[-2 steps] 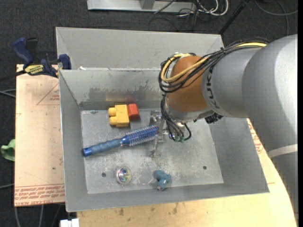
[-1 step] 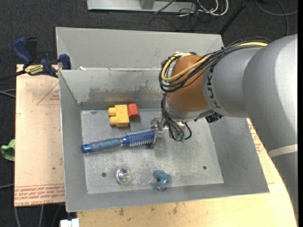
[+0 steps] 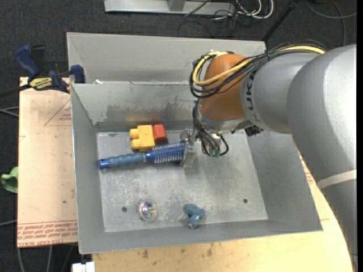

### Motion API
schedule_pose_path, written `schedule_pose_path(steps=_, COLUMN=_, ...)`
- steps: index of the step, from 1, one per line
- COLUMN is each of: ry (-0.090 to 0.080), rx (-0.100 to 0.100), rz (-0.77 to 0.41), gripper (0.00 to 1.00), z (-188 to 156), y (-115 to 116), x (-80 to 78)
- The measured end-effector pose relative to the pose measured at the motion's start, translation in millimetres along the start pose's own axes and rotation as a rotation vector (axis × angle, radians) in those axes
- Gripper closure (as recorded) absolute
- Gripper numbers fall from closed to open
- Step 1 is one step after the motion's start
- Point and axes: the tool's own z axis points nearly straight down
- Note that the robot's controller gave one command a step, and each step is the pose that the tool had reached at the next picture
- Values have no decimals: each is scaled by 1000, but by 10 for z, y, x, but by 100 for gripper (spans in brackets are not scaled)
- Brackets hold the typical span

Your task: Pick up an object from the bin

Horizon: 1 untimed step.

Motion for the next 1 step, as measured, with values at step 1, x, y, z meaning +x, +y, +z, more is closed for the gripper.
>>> schedule_pose_path(steps=1, ry=-7, rx=0, rz=-54, gripper=100, z=-1552, y=-58, x=-98)
